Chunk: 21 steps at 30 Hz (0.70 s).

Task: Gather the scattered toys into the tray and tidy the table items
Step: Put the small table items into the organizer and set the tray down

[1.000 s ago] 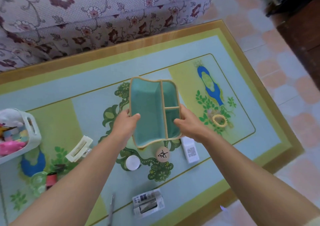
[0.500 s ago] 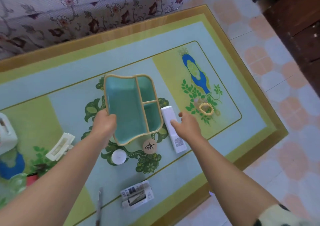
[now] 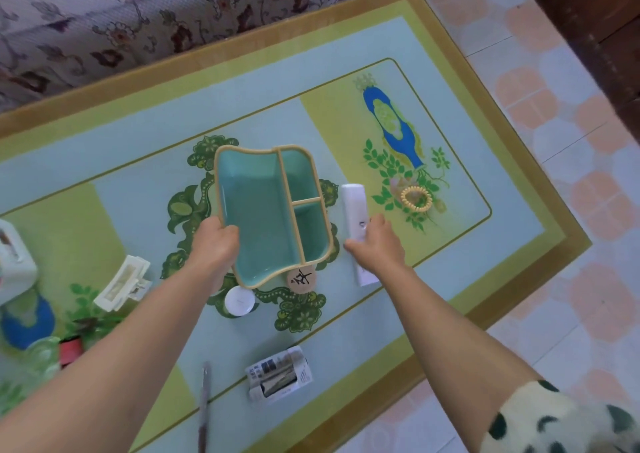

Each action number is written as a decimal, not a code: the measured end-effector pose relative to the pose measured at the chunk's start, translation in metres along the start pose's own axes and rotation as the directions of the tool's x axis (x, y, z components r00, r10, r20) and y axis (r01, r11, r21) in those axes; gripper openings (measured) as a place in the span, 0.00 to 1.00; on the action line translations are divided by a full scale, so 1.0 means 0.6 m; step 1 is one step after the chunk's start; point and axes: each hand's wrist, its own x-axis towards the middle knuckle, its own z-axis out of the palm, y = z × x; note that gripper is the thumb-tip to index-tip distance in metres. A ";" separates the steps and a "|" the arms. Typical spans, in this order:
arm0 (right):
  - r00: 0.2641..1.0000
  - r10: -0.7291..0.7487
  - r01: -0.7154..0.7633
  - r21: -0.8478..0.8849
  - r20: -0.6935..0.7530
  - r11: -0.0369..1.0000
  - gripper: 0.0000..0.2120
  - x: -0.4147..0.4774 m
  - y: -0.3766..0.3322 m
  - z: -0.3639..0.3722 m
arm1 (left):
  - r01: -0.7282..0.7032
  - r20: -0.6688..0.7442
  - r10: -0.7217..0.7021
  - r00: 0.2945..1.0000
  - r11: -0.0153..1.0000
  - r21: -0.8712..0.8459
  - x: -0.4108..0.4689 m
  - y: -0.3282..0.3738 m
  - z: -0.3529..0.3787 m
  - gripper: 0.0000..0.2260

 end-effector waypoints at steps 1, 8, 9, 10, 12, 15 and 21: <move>1.000 0.003 -0.001 0.123 -0.020 0.992 0.25 -0.003 0.002 -0.019 | -0.005 0.002 0.005 1.000 1.000 0.004 -0.001 0.000 0.002 0.18; 0.979 -0.145 0.204 0.756 -0.144 0.622 0.16 -0.050 -0.011 -0.187 | -0.051 0.053 0.049 0.997 0.998 0.043 -0.020 0.014 0.033 0.15; 0.969 -0.178 0.240 0.794 -0.168 0.558 0.15 -0.058 -0.013 -0.208 | -0.064 0.061 0.061 0.996 0.997 0.050 -0.023 0.018 0.039 0.14; 0.959 -0.210 0.272 0.823 -0.190 0.498 0.16 -0.065 -0.017 -0.224 | -0.072 0.068 0.068 0.995 0.995 0.061 -0.025 0.021 0.044 0.13; 0.933 -0.266 0.337 0.853 -0.244 0.398 0.17 -0.077 -0.021 -0.251 | -0.095 0.084 0.088 0.993 0.992 0.082 -0.032 0.029 0.054 0.13; 0.904 -0.331 0.384 0.853 -0.269 0.354 0.22 -0.081 -0.018 -0.265 | -0.110 0.101 0.100 0.990 0.989 0.100 -0.039 0.036 0.068 0.14; 0.888 -0.403 0.424 0.731 -0.221 0.534 0.21 -0.059 0.001 -0.228 | -0.137 0.124 0.123 0.985 0.983 0.120 -0.050 0.047 0.095 0.14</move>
